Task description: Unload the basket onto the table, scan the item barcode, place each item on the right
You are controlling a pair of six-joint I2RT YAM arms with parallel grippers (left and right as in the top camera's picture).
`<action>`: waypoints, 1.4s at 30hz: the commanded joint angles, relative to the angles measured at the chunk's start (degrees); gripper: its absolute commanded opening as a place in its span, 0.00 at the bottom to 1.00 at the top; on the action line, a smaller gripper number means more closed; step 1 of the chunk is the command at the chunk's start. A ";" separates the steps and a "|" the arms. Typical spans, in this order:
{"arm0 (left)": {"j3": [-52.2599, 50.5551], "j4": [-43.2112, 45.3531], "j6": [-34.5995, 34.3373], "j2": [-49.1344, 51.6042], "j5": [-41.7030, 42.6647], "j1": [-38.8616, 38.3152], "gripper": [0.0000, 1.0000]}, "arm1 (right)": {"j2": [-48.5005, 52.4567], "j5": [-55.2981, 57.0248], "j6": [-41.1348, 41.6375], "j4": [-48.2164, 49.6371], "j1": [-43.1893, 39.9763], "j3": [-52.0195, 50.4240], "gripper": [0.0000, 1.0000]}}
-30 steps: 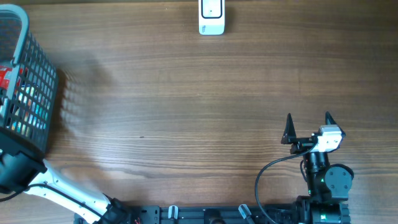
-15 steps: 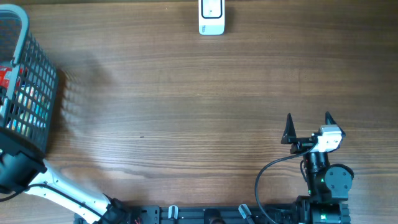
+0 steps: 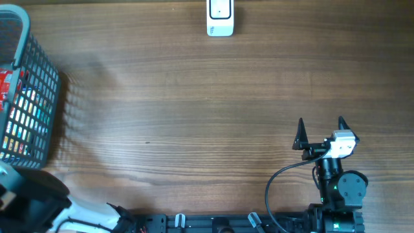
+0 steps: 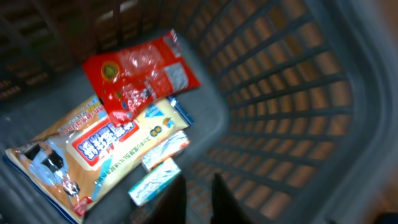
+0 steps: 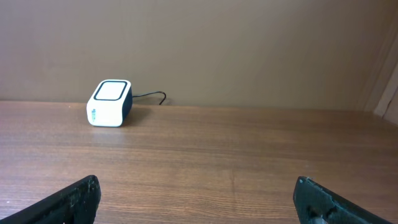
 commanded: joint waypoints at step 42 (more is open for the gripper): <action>-9.60 0.61 -0.87 27.76 -18.38 0.00 0.88 | -0.55 0.74 0.44 0.11 -0.24 -0.07 1.00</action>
